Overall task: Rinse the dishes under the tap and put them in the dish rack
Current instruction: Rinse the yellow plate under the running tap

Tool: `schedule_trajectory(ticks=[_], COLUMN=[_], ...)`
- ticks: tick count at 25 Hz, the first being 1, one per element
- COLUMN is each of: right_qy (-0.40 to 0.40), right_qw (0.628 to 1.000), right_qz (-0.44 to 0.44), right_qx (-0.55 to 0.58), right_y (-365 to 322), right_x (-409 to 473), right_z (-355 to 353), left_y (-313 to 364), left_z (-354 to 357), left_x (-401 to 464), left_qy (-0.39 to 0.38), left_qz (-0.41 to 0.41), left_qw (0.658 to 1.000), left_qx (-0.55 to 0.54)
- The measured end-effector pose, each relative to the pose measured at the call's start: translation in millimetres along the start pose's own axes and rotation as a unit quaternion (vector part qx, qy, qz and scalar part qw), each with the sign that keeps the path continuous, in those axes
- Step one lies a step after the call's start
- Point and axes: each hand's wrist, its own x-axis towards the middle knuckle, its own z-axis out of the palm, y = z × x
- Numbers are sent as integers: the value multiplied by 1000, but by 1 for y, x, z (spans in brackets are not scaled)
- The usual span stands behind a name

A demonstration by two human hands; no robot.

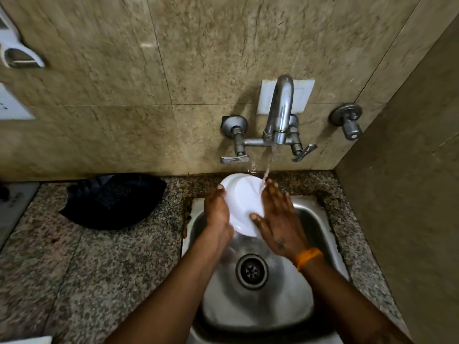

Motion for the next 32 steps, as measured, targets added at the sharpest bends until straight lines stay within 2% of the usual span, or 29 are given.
schedule_trajectory(ticks=[2, 5, 7, 9, 11, 14, 17, 19, 21, 23, 24, 26, 28, 29, 30, 32], right_qy=[-1, 59, 118, 134, 105, 93, 90, 83, 26, -22, -15, 88, 220, 259, 283, 312], right_qw=[1000, 994, 987, 986, 980, 979, 968, 951, 916, 907, 909, 906, 866, 847, 838, 844], right_qz=[20, -88, -101, -17, 63, 112, 166, 158, 177, 170, 170, 204, 267, 290, 287, 237], right_qx=[9, 24, 45, 102, 154, 143, 162, 251, 360, 385, 381, 361, 361, 362, 367, 365], right_y=[-1, -27, -42, -48, -47, -42, -26, -8, 4, 12, 14, 18, 26, 27, 26, 19], right_x=[12, 13, 2, -9, -13, -3, 20, 33, 39, 42, 44, 45, 47, 48, 48, 47], right_z=[-12, -12, -1, 7, 8, 1, -23, -43, -62, -68, -66, -60, -62, -68, -76, -87], left_y=[-2, 10, 18, 22, 20, 13, 4, -6, -14, -18, -19, -20, -21, -22, -22, -22], left_z=[4, 13, 15, 17, 17, 15, 7, -6, -22, -32, -34, -34, -32, -33, -35, -38], left_x=[-7, -12, -13, -20, -23, -25, -28, -31, -34, -35, -35, -35, -35, -34, -34, -36], left_qy=[-11, -26, -46, -57, -49, -67, -75, -106, -156, -198, -201, -181, -130, -100, -78, -58], left_qz=[-29, -47, -73, -89, -83, -74, -64, -72, -101, -115, -111, -97, -87, -79, -66, -34], left_qw=[999, 994, 985, 971, 963, 957, 969, 977, 973, 965, 966, 974, 987, 992, 995, 997], left_qx=[-29, -94, -150, -212, -253, -271, -227, -168, -139, -131, -123, -93, -38, -8, 16, 34])
